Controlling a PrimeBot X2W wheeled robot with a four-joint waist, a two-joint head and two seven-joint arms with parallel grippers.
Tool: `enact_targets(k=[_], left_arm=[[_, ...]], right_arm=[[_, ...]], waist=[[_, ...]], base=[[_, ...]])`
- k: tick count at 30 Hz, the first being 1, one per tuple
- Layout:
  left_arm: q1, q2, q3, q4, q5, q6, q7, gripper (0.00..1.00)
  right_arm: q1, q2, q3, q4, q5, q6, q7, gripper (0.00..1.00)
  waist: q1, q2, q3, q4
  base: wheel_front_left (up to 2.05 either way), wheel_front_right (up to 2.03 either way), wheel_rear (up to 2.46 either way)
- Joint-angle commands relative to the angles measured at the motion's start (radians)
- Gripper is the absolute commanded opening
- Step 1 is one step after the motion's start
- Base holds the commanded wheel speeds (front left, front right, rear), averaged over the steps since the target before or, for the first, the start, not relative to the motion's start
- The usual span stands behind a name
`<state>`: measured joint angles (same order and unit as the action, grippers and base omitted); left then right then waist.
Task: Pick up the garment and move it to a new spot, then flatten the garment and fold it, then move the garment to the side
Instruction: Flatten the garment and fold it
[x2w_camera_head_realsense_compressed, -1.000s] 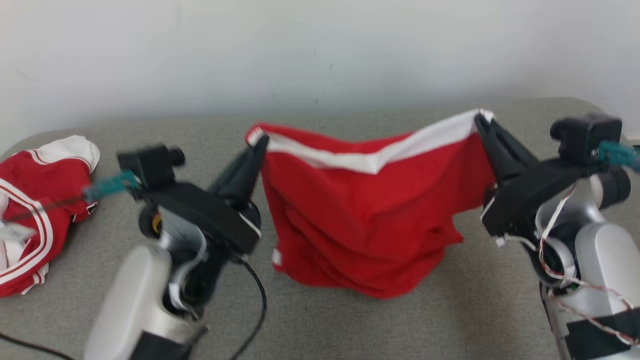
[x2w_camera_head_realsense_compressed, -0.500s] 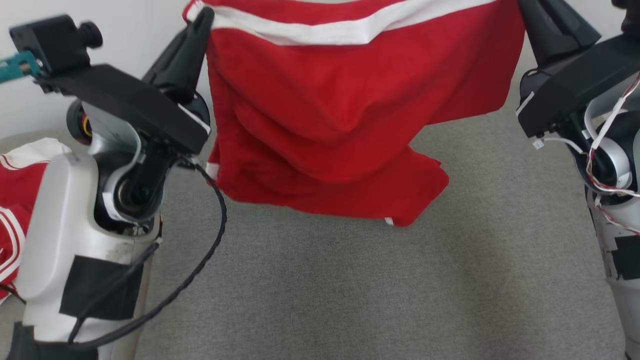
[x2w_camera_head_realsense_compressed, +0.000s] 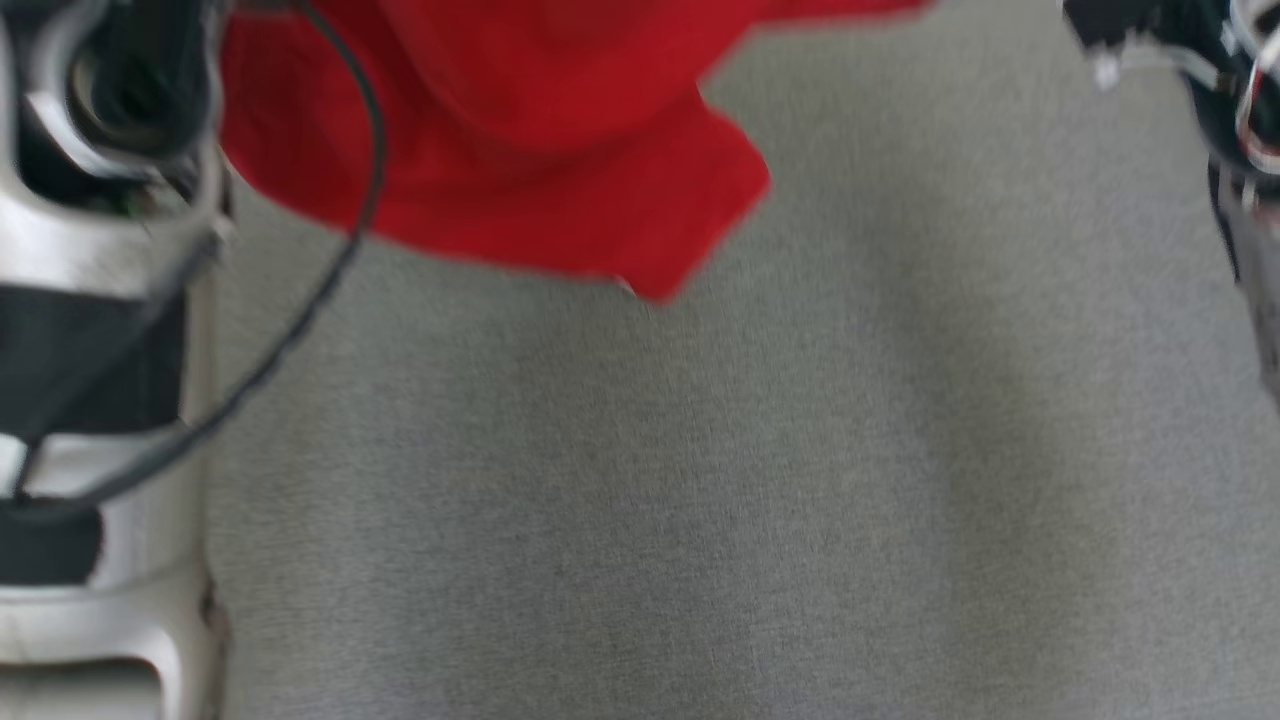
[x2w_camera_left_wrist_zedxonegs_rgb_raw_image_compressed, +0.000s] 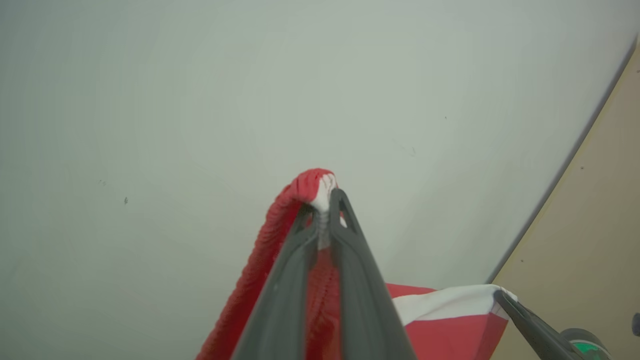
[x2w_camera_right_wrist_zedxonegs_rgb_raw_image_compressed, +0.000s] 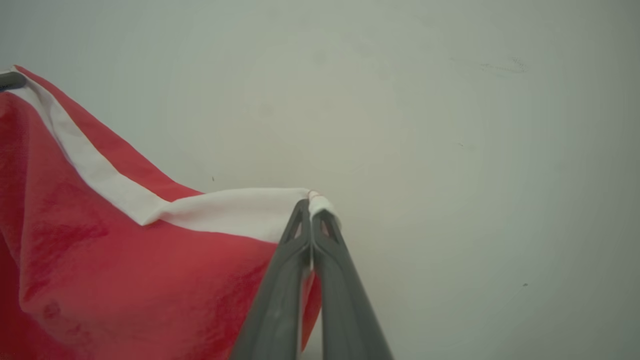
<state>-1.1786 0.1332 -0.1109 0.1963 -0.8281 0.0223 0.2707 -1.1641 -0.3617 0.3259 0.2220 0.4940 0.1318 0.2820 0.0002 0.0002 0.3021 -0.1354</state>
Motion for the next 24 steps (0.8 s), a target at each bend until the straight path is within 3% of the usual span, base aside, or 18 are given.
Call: enact_targets(k=[1,5,12,19,24], left_arm=[[-0.044,0.016,0.003,0.013,0.023,-0.01,-0.018,0.0],[-0.144,0.047,0.017,0.047,0.079,-0.053,-0.133,0.0],[-0.257,0.043,0.053,0.103,0.115,-0.113,-0.38,0.0],[-0.196,0.065,0.0,0.124,0.16,-0.147,-0.509,0.0],[-0.071,0.08,-0.048,0.14,0.137,-0.154,-0.529,0.0]], right_arm=[[-0.052,0.011,0.011,0.031,-0.017,-0.002,-0.034,0.0],[-0.171,0.053,0.005,0.131,-0.058,-0.002,-0.185,0.0],[-0.316,0.073,-0.067,0.255,-0.208,-0.002,-0.483,0.0],[-0.296,0.055,-0.033,0.257,-0.368,-0.002,-0.546,0.0],[-0.19,0.027,0.044,0.206,-0.365,-0.002,-0.548,0.0]], waist=[[-0.0002,-0.0002,0.193,-0.059],[-0.0002,-0.0002,0.267,-0.08],[-0.0002,-0.0002,0.305,-0.082],[-0.0002,-0.0002,0.348,-0.063],[-0.0002,-0.0002,0.361,-0.052]], base=[[0.0,0.0,0.0],[0.0,0.0,0.0],[0.0,0.0,0.0],[0.0,0.0,0.0],[0.0,0.0,0.0]])
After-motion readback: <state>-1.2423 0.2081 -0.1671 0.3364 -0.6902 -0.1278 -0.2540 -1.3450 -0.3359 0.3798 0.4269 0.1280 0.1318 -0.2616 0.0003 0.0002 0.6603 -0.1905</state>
